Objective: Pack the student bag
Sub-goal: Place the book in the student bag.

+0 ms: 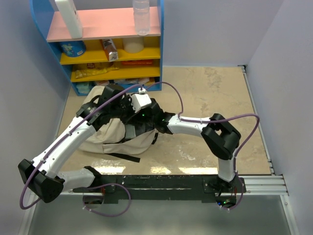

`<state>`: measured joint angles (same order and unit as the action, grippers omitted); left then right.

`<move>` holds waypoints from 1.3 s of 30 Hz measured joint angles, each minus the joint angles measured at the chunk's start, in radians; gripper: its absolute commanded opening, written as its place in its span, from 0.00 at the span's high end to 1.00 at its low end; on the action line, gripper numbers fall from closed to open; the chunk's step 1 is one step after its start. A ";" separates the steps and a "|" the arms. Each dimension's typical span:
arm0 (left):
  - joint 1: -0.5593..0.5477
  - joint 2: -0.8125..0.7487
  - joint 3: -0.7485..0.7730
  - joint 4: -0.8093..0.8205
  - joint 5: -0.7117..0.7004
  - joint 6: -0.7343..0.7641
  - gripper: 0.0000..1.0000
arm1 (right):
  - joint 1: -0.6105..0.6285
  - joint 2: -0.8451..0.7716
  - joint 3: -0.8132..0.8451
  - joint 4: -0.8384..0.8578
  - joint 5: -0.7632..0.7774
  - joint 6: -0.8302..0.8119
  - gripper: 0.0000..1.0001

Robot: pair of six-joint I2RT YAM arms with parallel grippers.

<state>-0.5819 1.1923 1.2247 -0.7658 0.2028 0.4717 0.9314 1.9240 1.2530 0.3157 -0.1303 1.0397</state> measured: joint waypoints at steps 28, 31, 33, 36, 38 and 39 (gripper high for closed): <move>-0.007 0.018 -0.006 0.020 0.086 -0.016 1.00 | -0.017 -0.228 -0.148 -0.289 0.187 -0.258 0.56; -0.007 0.018 -0.006 0.020 0.087 -0.016 1.00 | -0.017 -0.233 -0.158 -0.266 0.174 -0.254 0.64; -0.006 0.018 -0.006 0.020 0.087 -0.016 1.00 | -0.017 -0.229 -0.158 -0.253 0.160 -0.254 0.67; -0.002 0.019 -0.006 0.020 0.087 -0.016 1.00 | -0.021 -0.229 -0.161 -0.240 0.146 -0.251 0.70; -0.001 0.019 -0.006 0.020 0.088 -0.016 1.00 | -0.024 -0.228 -0.172 -0.218 0.136 -0.243 0.78; -0.001 0.018 -0.006 0.020 0.088 -0.016 1.00 | -0.025 -0.226 -0.174 -0.208 0.130 -0.241 0.81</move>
<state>-0.5827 1.2106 1.2190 -0.7456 0.2909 0.4557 0.9062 1.6978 1.0790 0.1074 0.0002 0.7990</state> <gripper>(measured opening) 0.058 0.330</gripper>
